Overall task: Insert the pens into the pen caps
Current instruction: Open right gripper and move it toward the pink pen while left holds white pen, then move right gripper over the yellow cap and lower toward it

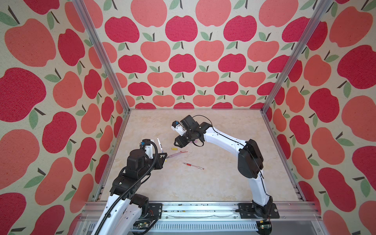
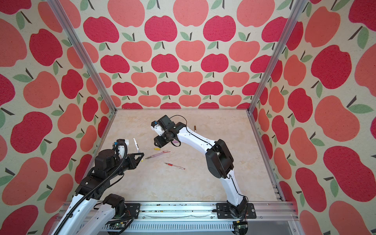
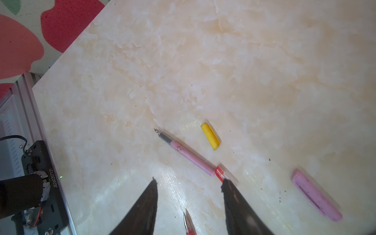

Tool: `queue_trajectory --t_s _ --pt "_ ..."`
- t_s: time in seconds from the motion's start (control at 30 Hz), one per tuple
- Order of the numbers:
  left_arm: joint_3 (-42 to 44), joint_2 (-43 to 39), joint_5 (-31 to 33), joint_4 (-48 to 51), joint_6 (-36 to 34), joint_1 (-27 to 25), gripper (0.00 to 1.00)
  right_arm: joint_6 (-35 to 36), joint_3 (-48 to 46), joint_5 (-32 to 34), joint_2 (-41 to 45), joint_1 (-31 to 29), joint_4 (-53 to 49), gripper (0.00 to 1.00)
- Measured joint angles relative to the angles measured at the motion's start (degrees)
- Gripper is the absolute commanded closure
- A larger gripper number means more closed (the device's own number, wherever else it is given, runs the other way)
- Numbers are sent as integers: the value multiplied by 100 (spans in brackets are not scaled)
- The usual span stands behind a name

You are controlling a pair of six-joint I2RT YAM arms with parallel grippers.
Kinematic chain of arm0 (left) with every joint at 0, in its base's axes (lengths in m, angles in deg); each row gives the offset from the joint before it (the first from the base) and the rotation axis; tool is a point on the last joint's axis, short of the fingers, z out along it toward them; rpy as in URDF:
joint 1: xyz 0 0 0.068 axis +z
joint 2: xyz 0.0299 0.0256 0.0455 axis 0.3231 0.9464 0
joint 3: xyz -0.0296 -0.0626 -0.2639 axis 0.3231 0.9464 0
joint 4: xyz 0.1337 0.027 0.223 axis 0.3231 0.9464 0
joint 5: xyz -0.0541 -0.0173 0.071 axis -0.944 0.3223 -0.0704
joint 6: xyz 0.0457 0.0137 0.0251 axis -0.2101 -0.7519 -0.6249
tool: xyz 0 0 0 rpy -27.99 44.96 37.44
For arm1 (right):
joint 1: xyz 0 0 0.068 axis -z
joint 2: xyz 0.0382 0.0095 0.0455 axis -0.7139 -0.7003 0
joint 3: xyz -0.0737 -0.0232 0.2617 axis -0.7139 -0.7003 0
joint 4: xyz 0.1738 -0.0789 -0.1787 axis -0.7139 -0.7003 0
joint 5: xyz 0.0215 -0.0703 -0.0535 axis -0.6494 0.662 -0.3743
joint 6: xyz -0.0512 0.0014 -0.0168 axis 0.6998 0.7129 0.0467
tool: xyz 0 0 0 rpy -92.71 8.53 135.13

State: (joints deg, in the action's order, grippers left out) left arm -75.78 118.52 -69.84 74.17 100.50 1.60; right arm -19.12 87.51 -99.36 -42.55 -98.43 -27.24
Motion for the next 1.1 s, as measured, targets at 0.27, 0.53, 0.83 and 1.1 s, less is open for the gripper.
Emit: queue_trajectory --t_s 0.27,0.53,0.83,1.1 --pt "72 -98 286 66 -2 15 100 -404 1818 343 -1412 -33 -911 38" --pt "173 -94 372 44 20 33 100 -2874 1878 411 -1432 -280 -916 39" --pt "188 -254 424 46 105 42 100 -4577 1196 203 -1429 -667 -216 41" --pt "188 -398 474 63 103 44 100 -4935 1016 170 -1429 -372 140 42"
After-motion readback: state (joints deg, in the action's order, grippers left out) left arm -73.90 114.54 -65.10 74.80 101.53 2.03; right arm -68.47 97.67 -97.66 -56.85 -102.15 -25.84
